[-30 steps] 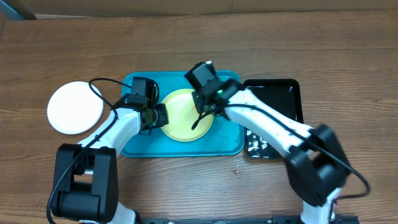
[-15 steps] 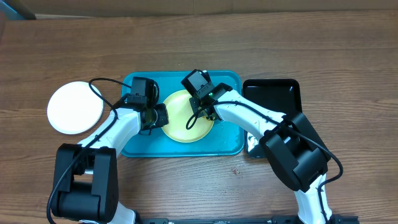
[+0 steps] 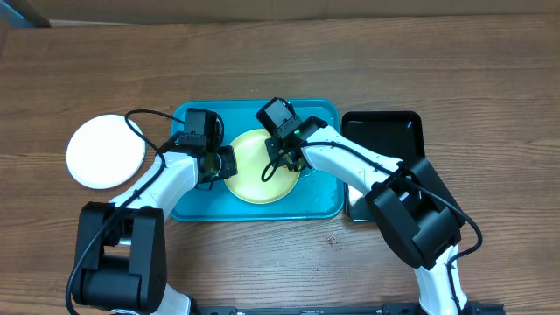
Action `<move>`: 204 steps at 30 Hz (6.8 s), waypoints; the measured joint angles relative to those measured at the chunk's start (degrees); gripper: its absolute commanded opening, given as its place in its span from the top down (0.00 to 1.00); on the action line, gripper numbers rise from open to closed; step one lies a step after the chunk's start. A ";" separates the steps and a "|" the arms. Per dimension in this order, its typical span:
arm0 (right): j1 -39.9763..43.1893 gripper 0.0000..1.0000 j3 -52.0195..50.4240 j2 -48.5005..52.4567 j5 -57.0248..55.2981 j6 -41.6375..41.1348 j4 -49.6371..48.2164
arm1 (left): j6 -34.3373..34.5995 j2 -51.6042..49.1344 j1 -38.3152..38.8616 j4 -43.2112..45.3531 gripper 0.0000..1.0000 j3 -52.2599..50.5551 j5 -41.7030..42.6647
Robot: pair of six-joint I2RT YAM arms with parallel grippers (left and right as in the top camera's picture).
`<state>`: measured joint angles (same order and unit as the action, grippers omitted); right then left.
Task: Clean dirty plates on tray and stack at the side
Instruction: 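Wipe the yellow plate with the sponge in the right gripper, then return the sponge to the black tray and release it with right gripper, then lift the yellow plate with the left gripper and carry it left off the tray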
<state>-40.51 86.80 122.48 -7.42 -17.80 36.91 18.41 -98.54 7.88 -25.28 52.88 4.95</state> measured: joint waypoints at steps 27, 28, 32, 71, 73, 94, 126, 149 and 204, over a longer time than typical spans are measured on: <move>-0.09 0.96 0.07 0.57 5.79 -4.04 -0.83 | -0.02 0.00 0.00 0.00 0.91 0.00 0.00; -0.15 0.96 0.07 0.57 6.69 -4.09 -1.11 | -0.04 0.00 0.00 0.00 0.91 0.00 0.00; -0.52 0.96 -0.24 0.57 11.32 -4.46 -2.25 | -0.02 0.00 0.00 0.00 0.90 0.00 0.00; 34.67 0.58 -13.66 -11.47 19.65 7.63 14.47 | -0.22 0.00 0.00 0.00 0.67 0.00 0.00; 34.67 0.45 -14.82 -11.47 19.30 7.76 13.42 | -0.22 0.00 0.00 0.07 0.62 0.00 0.00; 36.22 0.96 4.70 -12.22 22.77 6.64 26.51 | -0.35 0.00 0.00 0.02 0.60 0.00 0.90; 22.51 0.93 -14.38 -12.04 18.08 0.07 4.98 | -0.37 0.00 0.00 -0.83 0.58 0.00 0.90; 55.91 0.00 5.88 -12.39 18.99 2.82 27.39 | -0.87 -0.20 0.00 -10.60 0.96 6.91 -0.31; 59.54 0.00 5.88 -12.39 19.02 2.84 27.39 | -10.95 -16.94 57.16 -20.98 0.96 45.38 -76.54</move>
<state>19.03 92.68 110.08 11.60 -14.96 64.29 7.46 -115.48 65.04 -46.26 98.26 -71.59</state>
